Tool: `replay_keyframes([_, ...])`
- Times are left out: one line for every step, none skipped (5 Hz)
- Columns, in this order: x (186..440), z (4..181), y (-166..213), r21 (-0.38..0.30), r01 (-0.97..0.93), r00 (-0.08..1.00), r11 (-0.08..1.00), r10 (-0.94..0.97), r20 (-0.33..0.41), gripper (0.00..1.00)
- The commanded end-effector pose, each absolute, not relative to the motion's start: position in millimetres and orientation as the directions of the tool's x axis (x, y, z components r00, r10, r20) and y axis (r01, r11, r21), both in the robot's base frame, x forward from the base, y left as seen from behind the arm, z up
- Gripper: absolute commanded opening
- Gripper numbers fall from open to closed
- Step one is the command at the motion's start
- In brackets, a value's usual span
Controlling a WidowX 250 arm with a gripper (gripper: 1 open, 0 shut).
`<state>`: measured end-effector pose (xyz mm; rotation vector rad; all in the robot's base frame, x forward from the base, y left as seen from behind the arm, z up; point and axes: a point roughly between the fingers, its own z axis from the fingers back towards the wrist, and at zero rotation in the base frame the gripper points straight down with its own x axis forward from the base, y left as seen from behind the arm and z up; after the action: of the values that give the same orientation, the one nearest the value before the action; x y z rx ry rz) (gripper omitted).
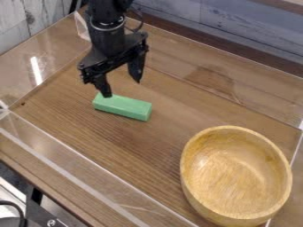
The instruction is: Remove the green block from the brown bowl and put it on the table
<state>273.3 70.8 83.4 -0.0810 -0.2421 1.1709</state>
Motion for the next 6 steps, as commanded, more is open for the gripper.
replay_keyframes([269,98.5,61,-0.208,-0.856,0.443,0.472,0.880,0.173,1.00])
replay_keyframes([263,100.3,57,-0.198,-0.829,0.495,0.523,0.851,0.175,1.00])
replay_keyframes([269,96.6,52,-0.192,-0.832,0.493,0.521,0.852,0.174,1.00])
replay_keyframes([274,92.2,47,-0.184,-0.833,0.494,0.521,0.851,0.176,1.00])
replay_keyframes([266,91.3,37,-0.179,-0.793,0.556,0.582,0.812,0.176,1.00])
replay_keyframes([259,88.7,32,-0.175,-0.768,0.590,0.616,0.787,0.179,1.00])
